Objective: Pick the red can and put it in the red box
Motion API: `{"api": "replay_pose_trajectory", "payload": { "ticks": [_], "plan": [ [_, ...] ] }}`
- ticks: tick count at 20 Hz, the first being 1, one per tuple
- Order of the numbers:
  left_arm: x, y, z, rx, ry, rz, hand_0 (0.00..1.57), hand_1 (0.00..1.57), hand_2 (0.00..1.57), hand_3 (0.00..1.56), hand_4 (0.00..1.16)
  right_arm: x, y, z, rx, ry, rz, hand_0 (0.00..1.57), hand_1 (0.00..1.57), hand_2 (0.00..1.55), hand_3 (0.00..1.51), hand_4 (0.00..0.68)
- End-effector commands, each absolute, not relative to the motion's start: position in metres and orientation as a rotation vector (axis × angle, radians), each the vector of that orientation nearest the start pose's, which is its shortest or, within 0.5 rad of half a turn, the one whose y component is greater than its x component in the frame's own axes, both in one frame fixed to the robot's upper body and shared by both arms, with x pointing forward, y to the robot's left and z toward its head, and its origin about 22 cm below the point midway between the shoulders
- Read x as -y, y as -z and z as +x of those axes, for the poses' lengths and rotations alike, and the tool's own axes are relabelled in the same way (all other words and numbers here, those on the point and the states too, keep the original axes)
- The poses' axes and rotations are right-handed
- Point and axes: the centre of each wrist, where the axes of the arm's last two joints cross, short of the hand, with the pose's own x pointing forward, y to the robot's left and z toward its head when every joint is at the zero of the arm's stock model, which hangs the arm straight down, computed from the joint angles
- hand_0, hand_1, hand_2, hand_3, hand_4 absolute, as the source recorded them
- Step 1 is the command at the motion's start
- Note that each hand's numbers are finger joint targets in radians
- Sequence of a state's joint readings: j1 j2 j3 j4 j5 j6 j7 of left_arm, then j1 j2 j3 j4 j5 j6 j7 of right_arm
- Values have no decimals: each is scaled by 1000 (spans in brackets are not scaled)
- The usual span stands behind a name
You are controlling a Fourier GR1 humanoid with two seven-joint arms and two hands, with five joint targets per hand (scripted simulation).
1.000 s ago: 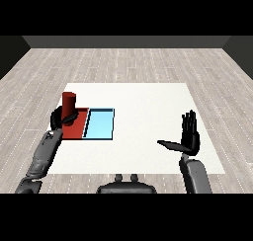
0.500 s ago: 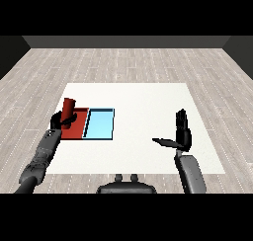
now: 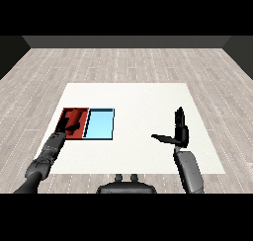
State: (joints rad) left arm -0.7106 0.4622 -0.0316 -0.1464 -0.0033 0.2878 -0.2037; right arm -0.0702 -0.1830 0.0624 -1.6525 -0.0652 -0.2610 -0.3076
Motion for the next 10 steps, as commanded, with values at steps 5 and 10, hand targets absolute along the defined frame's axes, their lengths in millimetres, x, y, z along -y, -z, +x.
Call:
{"api": "replay_pose_trajectory", "payload": {
  "ticks": [5,10],
  "plan": [
    [-396,29,348,947,296,792,0,0,0,0,0,246,-33,259,2046,28,-203,0,0,0,0,0],
    [-411,12,350,1113,69,767,0,0,0,0,0,250,-50,256,2063,20,-172,0,0,0,0,0]
  ]
}}
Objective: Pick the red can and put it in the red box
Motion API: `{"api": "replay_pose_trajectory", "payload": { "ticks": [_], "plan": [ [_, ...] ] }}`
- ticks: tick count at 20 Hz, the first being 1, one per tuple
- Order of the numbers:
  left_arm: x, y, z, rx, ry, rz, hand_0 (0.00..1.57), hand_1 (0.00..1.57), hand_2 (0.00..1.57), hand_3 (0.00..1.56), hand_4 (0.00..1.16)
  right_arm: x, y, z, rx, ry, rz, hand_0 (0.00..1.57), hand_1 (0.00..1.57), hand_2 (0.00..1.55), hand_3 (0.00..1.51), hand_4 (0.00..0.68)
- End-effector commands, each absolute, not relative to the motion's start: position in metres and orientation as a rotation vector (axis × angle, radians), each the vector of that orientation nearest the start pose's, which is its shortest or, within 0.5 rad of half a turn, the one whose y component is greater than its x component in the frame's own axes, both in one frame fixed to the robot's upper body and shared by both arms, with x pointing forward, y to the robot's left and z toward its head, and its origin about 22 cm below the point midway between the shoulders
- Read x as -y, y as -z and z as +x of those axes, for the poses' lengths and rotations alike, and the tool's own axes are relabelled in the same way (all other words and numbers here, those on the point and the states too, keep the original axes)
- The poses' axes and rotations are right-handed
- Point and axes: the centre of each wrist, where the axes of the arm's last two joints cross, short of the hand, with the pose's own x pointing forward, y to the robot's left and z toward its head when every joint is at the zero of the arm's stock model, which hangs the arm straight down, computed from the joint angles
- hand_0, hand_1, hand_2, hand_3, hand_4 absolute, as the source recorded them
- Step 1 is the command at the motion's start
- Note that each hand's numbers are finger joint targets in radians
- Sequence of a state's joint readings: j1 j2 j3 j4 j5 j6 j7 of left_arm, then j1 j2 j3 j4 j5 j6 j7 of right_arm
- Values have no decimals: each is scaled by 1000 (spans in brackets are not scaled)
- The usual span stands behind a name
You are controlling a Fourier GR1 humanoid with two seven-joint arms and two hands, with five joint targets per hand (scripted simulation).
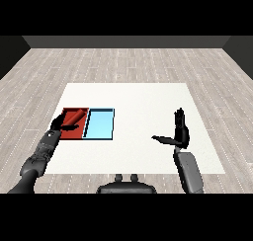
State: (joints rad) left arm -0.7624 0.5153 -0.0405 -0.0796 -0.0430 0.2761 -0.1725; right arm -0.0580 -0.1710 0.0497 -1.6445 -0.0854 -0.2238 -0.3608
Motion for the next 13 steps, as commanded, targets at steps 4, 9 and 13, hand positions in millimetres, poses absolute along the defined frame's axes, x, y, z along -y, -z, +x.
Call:
{"api": "replay_pose_trajectory", "payload": {
  "ticks": [4,9,13],
  "plan": [
    [-389,-8,373,1561,-162,695,0,0,0,0,0,253,-34,247,2060,56,-134,0,0,0,0,0],
    [-332,-22,398,1964,-279,345,0,0,0,0,0,243,-37,245,2077,26,-23,0,0,0,0,0],
    [-285,-1,388,2054,-260,98,0,0,0,0,0,246,-34,237,2052,31,90,0,0,0,0,0]
  ]
}}
